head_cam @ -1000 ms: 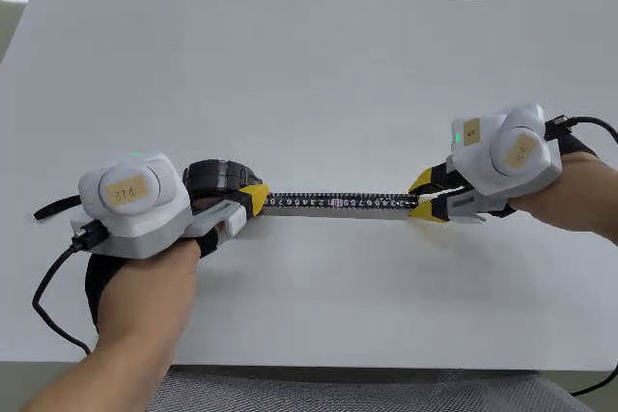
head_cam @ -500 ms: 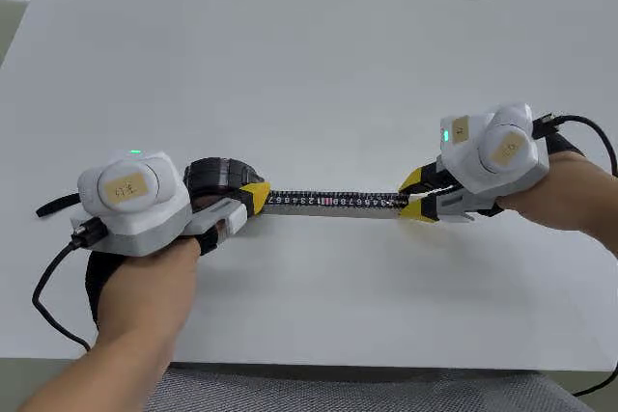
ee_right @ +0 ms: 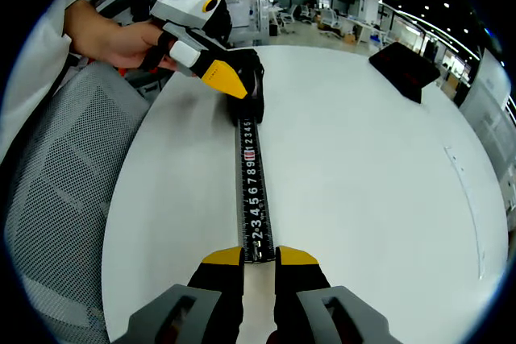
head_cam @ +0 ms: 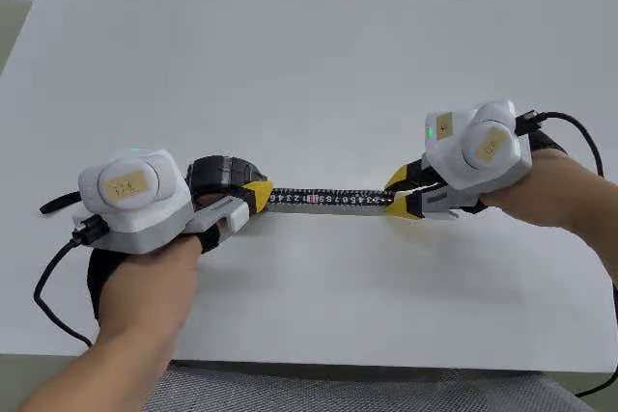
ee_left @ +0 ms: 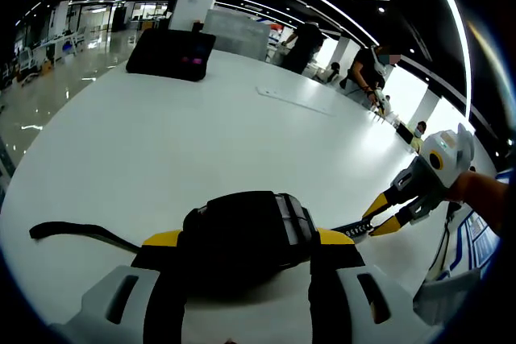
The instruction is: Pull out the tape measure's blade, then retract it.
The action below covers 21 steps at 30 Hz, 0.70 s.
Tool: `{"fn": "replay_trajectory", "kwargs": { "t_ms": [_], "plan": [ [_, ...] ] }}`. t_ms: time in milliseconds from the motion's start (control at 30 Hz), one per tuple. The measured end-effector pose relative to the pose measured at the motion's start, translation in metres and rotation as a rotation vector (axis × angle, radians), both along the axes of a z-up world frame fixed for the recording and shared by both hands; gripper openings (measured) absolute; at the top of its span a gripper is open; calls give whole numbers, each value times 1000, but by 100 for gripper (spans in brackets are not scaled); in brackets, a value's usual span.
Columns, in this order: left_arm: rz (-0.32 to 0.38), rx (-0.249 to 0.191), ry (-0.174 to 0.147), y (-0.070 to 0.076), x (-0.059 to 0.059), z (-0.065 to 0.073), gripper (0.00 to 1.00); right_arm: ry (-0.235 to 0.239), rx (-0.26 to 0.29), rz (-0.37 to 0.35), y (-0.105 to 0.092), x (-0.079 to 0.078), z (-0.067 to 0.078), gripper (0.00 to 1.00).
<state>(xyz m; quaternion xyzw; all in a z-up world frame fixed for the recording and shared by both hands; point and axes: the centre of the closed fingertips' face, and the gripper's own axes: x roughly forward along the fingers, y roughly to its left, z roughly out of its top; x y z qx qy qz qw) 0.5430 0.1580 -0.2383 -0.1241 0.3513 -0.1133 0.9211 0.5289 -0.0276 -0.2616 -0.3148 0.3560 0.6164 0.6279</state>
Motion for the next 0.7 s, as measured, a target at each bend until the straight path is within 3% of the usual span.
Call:
{"fn": "replay_trajectory", "kwargs": {
  "t_ms": [700],
  "plan": [
    [-5,-12,-3,0,0,0,57,25,52,-22,23,0,0,10]
  ]
}}
